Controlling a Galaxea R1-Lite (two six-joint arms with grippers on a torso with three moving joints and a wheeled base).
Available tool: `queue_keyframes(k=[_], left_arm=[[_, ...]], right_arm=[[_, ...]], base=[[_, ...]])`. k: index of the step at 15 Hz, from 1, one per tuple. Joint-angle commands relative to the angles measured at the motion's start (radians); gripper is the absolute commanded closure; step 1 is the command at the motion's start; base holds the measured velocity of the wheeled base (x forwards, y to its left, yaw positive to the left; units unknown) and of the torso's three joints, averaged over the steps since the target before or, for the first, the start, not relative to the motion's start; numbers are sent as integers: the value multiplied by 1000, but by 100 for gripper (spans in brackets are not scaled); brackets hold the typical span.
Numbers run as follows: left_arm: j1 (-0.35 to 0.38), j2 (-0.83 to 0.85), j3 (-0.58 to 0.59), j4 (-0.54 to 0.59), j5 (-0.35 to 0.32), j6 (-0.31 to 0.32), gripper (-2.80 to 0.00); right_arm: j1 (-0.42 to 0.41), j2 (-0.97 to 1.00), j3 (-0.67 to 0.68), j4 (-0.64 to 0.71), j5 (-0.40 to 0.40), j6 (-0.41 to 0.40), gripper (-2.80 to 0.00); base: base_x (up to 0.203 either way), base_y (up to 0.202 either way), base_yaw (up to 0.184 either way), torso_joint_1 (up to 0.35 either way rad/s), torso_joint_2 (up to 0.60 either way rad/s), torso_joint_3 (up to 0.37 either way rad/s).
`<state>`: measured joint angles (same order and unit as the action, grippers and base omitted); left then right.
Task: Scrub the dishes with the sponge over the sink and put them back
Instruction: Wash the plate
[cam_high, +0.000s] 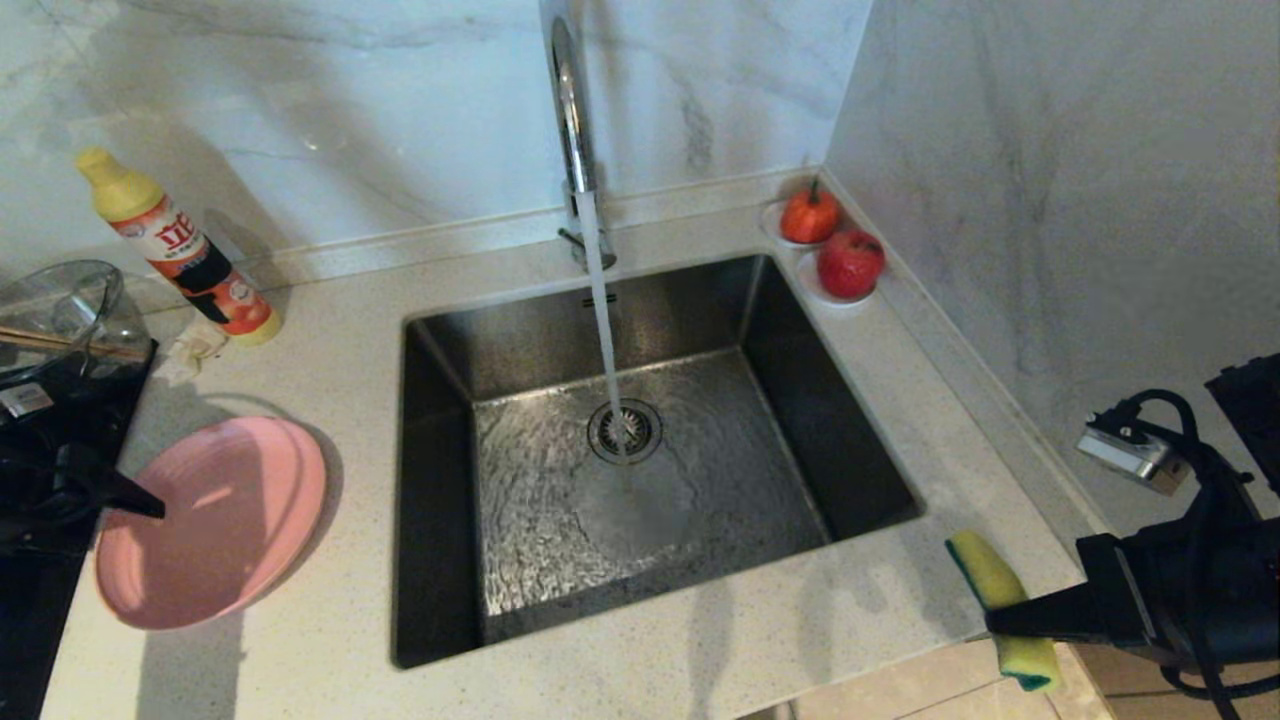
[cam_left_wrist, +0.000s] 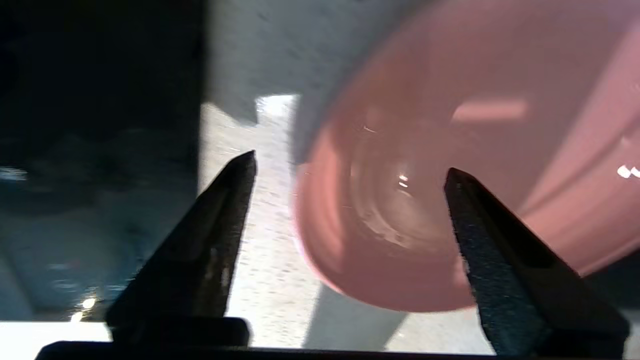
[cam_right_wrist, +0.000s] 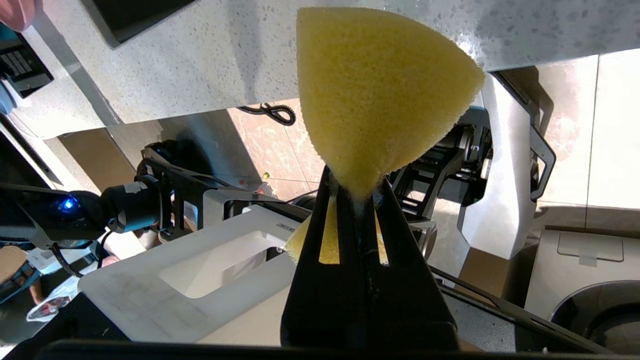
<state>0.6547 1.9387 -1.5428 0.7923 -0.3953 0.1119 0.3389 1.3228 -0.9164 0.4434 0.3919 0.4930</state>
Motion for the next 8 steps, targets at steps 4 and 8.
queue_keyframes(k=[4, 8], left_arm=[[-1, -11, 58, -36, -51, 0, -280], [0, -9, 73, -48, -57, 0, -280]], right_arm=[[0, 0, 8, 1, 2, 2, 0], [-9, 6, 8, 1, 4, -1, 0]], base=[[0, 0, 0, 0, 0, 0], [0, 0, 0, 0, 0, 0]])
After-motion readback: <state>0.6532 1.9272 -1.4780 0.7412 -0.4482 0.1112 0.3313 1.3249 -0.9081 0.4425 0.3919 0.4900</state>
